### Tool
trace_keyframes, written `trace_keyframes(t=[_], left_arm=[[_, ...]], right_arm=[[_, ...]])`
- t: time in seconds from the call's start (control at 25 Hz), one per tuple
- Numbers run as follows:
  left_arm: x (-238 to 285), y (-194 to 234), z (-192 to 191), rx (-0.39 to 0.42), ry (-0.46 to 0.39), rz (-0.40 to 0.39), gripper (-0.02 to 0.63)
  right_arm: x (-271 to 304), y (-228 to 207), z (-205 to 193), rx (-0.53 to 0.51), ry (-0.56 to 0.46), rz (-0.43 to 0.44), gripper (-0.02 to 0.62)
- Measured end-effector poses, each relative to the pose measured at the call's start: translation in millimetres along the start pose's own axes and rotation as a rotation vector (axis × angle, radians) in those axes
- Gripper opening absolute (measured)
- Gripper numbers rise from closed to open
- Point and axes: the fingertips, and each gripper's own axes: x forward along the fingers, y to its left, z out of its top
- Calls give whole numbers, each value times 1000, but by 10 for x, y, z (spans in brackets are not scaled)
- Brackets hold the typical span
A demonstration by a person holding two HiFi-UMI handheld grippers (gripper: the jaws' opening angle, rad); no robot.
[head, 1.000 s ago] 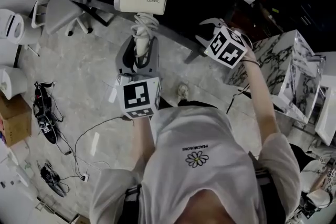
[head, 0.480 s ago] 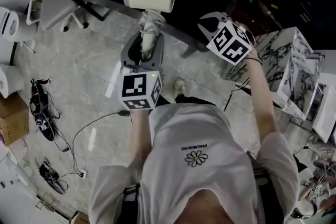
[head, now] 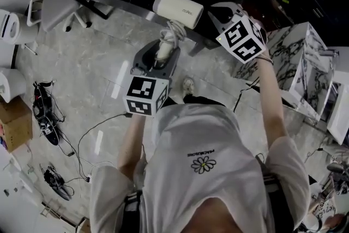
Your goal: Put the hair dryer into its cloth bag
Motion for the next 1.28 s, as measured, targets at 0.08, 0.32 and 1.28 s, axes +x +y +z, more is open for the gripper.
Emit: trace_keyframes(t=[0.08, 0.32, 1.28], left_arm=[[-17, -111, -150, -20, 55, -39, 213], [71, -211, -449, -68, 175, -69, 214], [1229, 190, 131, -20, 265, 18, 215]], right_arm=[[-43, -54, 31, 12, -25, -32, 21], [-155, -151, 104, 37, -70, -79, 21], [-371, -169, 413, 12, -246, -130, 21]])
